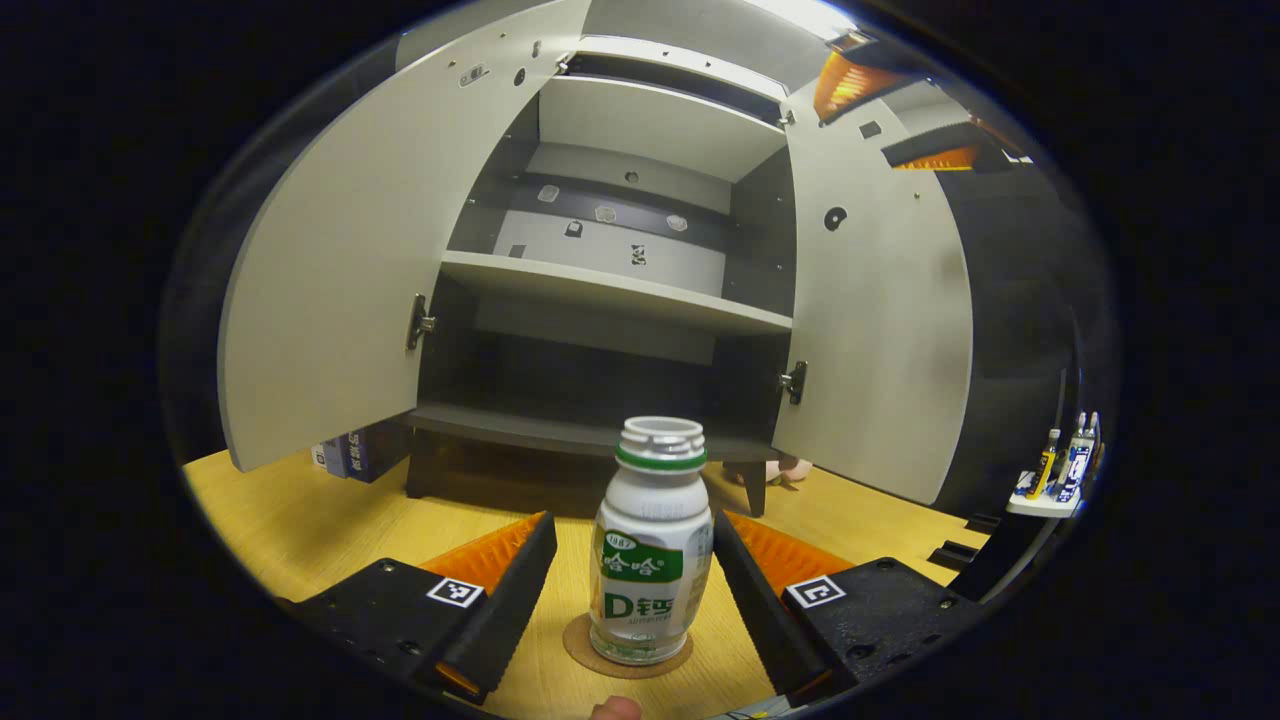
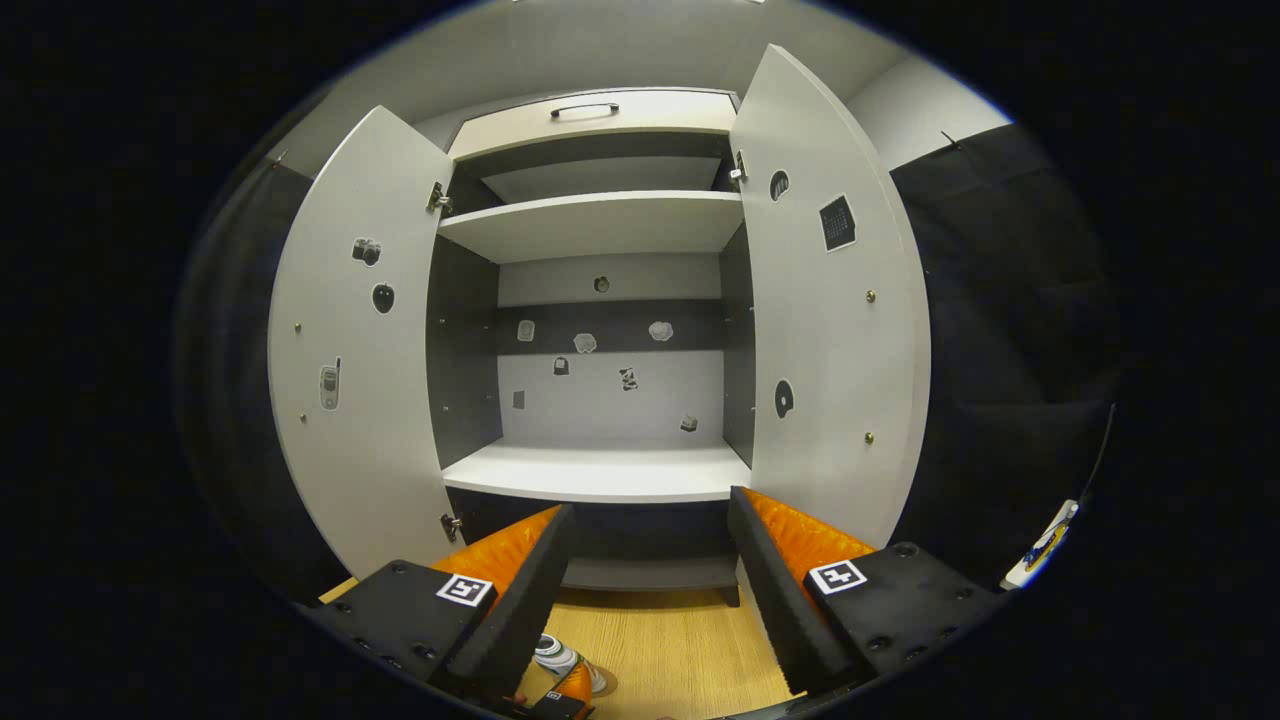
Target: Grasp the bottle in the cabinet with the left hand and place it on the coaster, then close the right door with the right hand and the left door with the left hand.
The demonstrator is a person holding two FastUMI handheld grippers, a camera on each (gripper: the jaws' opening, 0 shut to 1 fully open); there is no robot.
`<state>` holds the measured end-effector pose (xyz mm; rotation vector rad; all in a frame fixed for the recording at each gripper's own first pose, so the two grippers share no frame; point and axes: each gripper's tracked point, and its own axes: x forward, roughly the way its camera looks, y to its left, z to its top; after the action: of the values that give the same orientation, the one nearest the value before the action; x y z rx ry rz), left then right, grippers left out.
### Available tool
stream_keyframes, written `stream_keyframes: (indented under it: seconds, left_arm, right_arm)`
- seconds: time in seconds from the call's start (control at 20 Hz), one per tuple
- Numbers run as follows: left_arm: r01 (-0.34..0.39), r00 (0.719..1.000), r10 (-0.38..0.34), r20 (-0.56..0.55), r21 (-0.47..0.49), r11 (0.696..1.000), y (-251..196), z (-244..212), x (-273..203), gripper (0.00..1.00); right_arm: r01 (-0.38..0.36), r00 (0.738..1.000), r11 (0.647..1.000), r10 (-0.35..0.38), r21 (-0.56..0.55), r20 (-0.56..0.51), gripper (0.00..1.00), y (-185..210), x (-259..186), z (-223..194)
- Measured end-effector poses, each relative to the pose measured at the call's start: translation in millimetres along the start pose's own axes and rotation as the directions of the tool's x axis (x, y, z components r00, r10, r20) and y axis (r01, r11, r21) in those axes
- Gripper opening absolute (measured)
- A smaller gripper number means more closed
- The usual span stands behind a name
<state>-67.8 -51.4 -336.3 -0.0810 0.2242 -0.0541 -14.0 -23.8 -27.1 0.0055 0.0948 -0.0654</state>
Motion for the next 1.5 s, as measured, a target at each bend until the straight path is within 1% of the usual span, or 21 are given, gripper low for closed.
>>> stream_keyframes:
  seconds: [0.15, 0.35, 0.5, 0.6, 0.65, 0.75, 0.8, 0.85, 0.9, 0.95, 1.0, 1.1, 1.15, 1.2, 1.3, 1.35, 1.4, 1.5]
  left_arm:
    - [0.0, 0.999, 0.001, 0.038, -0.018, 1.0, 0.3, 46.9, -6.6, 0.95]
    - [0.044, 0.992, -0.044, 0.121, 0.006, 0.999, -9.7, 122.1, -13.6, 0.95]
    - [0.072, 0.982, -0.072, 0.175, 0.006, 0.997, -22.1, 177.5, -17.5, 0.95]
    - [0.074, 0.98, -0.079, 0.182, 0.035, 0.997, -27.4, 205.9, -13.4, 0.94]
    - [0.067, 0.982, -0.076, 0.174, 0.057, 0.996, -29.4, 215.7, -10.8, 0.98]
    - [0.028, 0.989, -0.037, 0.142, 0.068, 0.997, -24.8, 228.8, -3.8, 0.91]
    - [0.017, 0.991, -0.025, 0.128, 0.062, 0.998, -22.7, 233.2, -0.8, 0.98]
    - [0.002, 0.993, -0.008, 0.119, 0.058, 0.998, -20.5, 237.2, 1.4, 0.95]
    - [-0.019, 0.993, 0.012, 0.114, 0.061, 0.998, -17.5, 240.9, 2.3, 0.95]
    - [-0.041, 0.993, 0.033, 0.113, 0.068, 0.997, -11.7, 245.7, 6.2, 0.94]
    - [-0.058, 0.992, 0.05, 0.119, 0.069, 0.996, -7.4, 249.9, 8.8, 0.95]
    - [-0.078, 0.988, 0.07, 0.135, 0.059, 0.995, -2.9, 257.0, 10.1, 0.95]
    - [-0.088, 0.986, 0.079, 0.146, 0.055, 0.995, 0.1, 260.9, 9.1, 0.95]
    - [-0.102, 0.984, 0.094, 0.151, 0.051, 0.993, 4.6, 264.0, 8.6, 0.95]
    - [-0.121, 0.983, 0.118, 0.139, 0.011, 0.993, 12.2, 265.9, 6.5, 0.95]
    - [-0.131, 0.982, 0.132, 0.133, -0.016, 0.991, 17.6, 267.2, 6.1, 0.95]
    - [-0.144, 0.98, 0.148, 0.132, -0.037, 0.989, 23.1, 268.7, 4.2, 0.95]
    - [-0.189, 0.971, 0.194, 0.137, -0.053, 0.981, 39.5, 273.9, 6.7, 0.94]
  right_arm:
    - [0.001, 1.0, 1.0, -0.002, 0.015, 0.03, 0.99, -4.7, -2.4, 6.6]
    - [-0.012, 0.997, 0.997, 0.006, 0.071, 0.079, 0.99, -14.5, -8.3, 17.6]
    - [-0.013, 0.992, 0.994, -0.001, 0.109, 0.124, 0.99, -30.4, -15.8, 28.9]
    - [-0.004, 0.987, 0.992, -0.016, 0.125, 0.159, 0.99, -45.7, -23.1, 38.6]
    - [0.002, 0.986, 0.992, -0.022, 0.123, 0.163, 0.99, -52.8, -26.8, 40.5]
    - [0.012, 0.984, 0.994, -0.031, 0.11, 0.177, 0.99, -67.7, -35.1, 45.9]
    - [0.015, 0.983, 0.995, -0.033, 0.098, 0.181, 0.99, -74.7, -39.0, 47.6]
    - [0.017, 0.983, 0.996, -0.032, 0.083, 0.179, 0.99, -81.1, -43.6, 49.1]
    - [0.017, 0.986, 0.997, -0.028, 0.069, 0.166, 0.99, -87.1, -47.5, 47.0]
    - [0.017, 0.988, 0.998, -0.026, 0.062, 0.155, 0.91, -93.5, -52.0, 45.4]
    - [0.022, 0.989, 0.998, -0.031, 0.059, 0.145, 0.99, -102.0, -55.4, 44.6]
    - [0.045, 0.99, 0.998, -0.051, 0.045, 0.134, 0.99, -124.3, -62.8, 45.9]
    - [0.06, 0.99, 0.998, -0.064, 0.036, 0.126, 0.92, -134.9, -66.6, 46.3]
    - [0.074, 0.99, 0.997, -0.077, 0.03, 0.12, 0.99, -145.6, -69.6, 46.6]
    - [0.108, 0.986, 0.994, -0.111, 0.029, 0.126, 0.99, -168.7, -72.1, 52.1]
    - [0.132, 0.982, 0.991, -0.134, 0.029, 0.13, 0.92, -182.7, -73.0, 55.7]
    - [0.157, 0.978, 0.987, -0.16, 0.032, 0.136, 0.99, -197.3, -73.0, 60.0]
    - [0.218, 0.962, 0.975, -0.223, 0.048, 0.157, 0.99, -233.4, -71.4, 71.1]
